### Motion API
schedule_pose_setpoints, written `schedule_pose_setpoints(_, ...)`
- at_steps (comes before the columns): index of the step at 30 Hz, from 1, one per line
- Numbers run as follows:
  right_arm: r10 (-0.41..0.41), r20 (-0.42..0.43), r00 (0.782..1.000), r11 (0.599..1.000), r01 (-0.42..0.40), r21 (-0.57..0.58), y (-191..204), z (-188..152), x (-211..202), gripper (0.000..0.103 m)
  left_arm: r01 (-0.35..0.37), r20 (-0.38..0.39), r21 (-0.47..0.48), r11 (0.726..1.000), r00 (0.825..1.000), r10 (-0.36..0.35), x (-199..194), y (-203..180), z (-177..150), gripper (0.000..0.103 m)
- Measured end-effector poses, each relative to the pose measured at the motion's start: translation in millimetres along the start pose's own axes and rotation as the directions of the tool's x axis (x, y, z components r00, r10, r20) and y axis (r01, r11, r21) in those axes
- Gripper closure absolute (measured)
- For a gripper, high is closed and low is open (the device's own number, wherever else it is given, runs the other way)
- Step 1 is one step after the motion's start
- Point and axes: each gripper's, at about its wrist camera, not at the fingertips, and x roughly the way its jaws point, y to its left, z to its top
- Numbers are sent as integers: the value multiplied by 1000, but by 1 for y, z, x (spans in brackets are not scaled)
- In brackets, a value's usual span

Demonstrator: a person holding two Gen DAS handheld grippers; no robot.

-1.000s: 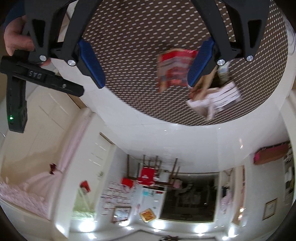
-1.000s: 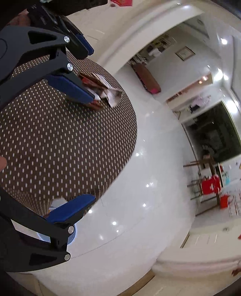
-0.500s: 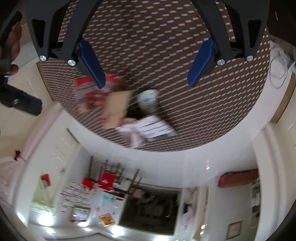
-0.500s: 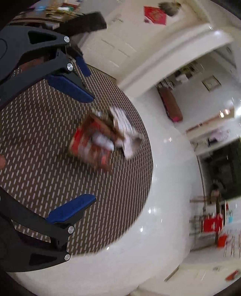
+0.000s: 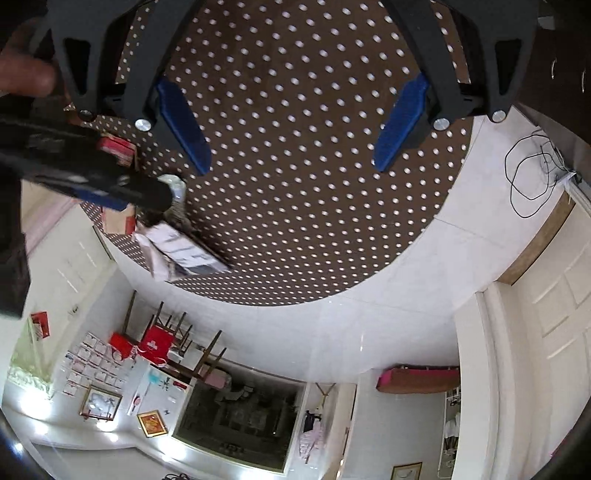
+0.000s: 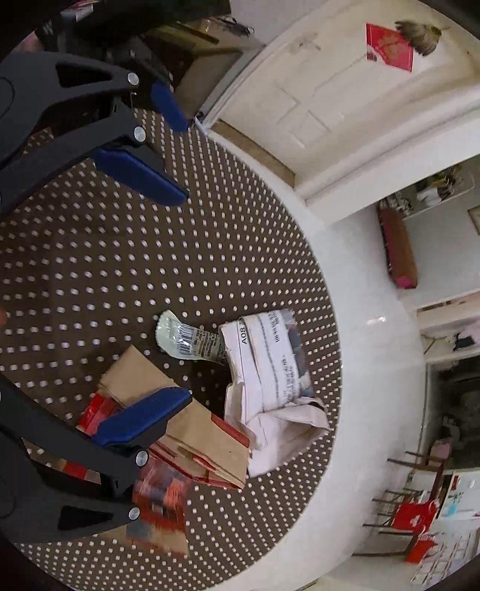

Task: Collect trash
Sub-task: 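Grasp the clear-green bottle with the right tool while the left tool grasps the white paper bag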

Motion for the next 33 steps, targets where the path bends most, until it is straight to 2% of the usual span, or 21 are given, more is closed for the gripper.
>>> schedule_pose_setpoints(4,-96,-31,995,995,95,-23,0,3,27,18,-8,-5,4,1000,1000,8,9,2,8,15)
schedule_pose_setpoints(8,-194,-38,980,980,192,-46,-1,5,51,27,-10,-19,24,1000,1000,10,22,-2,13,15)
schedule_pose_setpoints(10,-255,-3,967,964,254,-77,-2,4,53,48,-9,-25,39,999,1000,10,28,-6,16,15)
schedule_pose_setpoints(11,-259,9,966,963,259,-73,-3,3,55,54,-8,-28,43,999,1000,9,31,-11,17,15)
schedule_pose_setpoints(13,-271,20,962,961,271,-59,-13,2,50,80,-2,-30,57,998,1000,4,36,-19,21,15)
schedule_pose_setpoints(15,-242,15,970,970,242,-34,-29,2,48,87,6,-31,72,997,1000,-3,41,-28,25,15)
schedule_pose_setpoints(22,-191,10,982,981,190,40,-63,-13,26,88,21,-38,221,975,999,-13,61,-77,36,15)
schedule_pose_setpoints(33,-103,84,991,982,87,169,-100,-22,-7,88,21,-11,375,927,1000,-19,105,-156,70,15)
